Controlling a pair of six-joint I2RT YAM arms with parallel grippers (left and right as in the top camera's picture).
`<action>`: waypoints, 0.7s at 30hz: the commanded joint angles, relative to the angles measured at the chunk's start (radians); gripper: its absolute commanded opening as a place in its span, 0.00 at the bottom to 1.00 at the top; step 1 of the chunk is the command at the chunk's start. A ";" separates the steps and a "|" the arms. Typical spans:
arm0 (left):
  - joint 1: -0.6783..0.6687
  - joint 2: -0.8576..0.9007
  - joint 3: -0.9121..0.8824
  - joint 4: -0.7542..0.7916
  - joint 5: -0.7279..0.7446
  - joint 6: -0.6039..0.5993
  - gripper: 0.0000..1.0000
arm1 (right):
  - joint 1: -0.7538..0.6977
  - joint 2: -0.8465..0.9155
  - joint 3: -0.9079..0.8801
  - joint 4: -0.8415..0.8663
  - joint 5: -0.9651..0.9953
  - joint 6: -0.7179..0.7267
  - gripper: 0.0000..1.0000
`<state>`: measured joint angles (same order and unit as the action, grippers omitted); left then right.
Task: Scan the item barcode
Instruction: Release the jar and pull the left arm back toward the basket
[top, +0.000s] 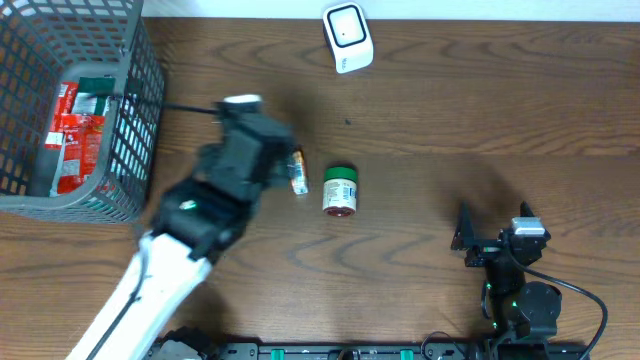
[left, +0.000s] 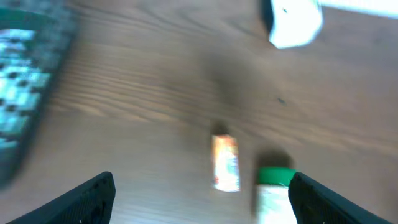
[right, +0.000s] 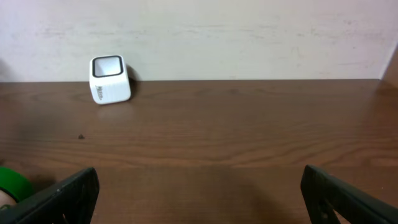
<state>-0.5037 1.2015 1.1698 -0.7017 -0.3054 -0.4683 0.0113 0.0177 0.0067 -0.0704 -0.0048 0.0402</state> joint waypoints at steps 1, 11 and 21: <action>0.130 -0.089 0.014 -0.039 -0.025 0.031 0.89 | -0.008 -0.004 -0.002 -0.004 -0.004 -0.004 0.99; 0.314 -0.198 0.014 -0.106 -0.025 0.102 0.89 | -0.008 -0.004 -0.002 -0.004 -0.004 -0.004 0.99; 0.315 -0.174 0.014 -0.107 -0.025 0.101 0.89 | -0.008 -0.004 -0.002 -0.004 -0.004 -0.004 0.99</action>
<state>-0.1925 1.0180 1.1698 -0.8051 -0.3202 -0.3859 0.0113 0.0177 0.0067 -0.0708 -0.0048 0.0402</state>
